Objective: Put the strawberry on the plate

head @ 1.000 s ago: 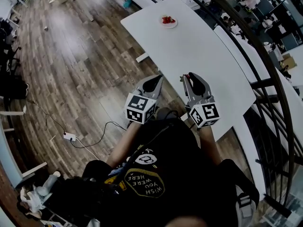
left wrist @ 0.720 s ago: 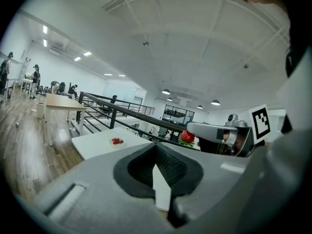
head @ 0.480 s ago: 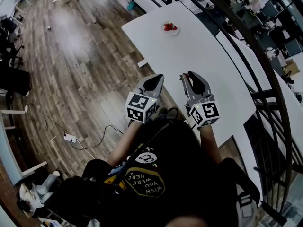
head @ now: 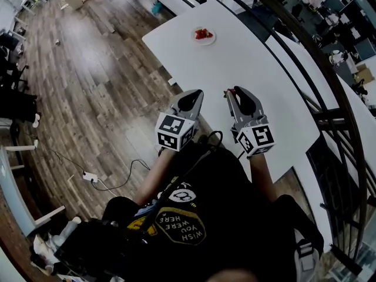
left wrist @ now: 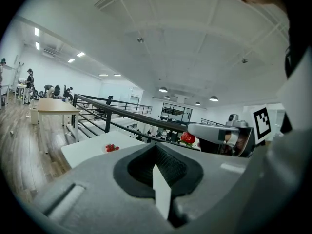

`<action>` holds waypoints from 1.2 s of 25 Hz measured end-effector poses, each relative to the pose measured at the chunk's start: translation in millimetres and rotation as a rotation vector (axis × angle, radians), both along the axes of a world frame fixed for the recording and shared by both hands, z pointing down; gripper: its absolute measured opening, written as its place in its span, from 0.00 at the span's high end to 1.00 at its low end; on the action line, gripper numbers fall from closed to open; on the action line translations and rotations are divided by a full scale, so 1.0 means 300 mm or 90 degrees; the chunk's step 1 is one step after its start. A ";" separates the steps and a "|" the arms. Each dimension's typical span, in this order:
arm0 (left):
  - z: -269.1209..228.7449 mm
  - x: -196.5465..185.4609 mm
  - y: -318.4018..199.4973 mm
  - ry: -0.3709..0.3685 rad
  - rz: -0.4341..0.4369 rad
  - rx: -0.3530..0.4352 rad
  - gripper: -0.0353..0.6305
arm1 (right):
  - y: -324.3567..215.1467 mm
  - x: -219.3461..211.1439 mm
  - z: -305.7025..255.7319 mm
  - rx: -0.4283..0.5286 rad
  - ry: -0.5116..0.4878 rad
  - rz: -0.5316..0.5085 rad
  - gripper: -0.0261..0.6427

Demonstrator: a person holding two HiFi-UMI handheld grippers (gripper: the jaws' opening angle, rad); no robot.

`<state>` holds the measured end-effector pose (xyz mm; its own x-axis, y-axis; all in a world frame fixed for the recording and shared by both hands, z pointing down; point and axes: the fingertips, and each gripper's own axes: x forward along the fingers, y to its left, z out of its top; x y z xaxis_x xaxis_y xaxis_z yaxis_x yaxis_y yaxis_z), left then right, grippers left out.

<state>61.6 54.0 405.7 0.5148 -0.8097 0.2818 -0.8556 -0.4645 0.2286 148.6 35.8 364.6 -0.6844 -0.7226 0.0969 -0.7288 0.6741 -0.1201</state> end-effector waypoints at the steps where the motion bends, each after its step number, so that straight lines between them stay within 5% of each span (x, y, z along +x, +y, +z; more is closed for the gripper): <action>1: 0.005 0.011 -0.009 0.001 0.003 -0.003 0.94 | -0.010 0.015 0.008 -0.004 0.000 0.005 0.83; 11: 0.004 -0.018 -0.117 0.003 0.029 -0.011 0.94 | -0.102 -0.021 0.016 -0.017 0.000 0.025 0.83; 30: 0.033 -0.352 -0.325 0.028 0.068 -0.027 0.94 | -0.323 -0.284 0.051 -0.024 0.028 0.100 0.83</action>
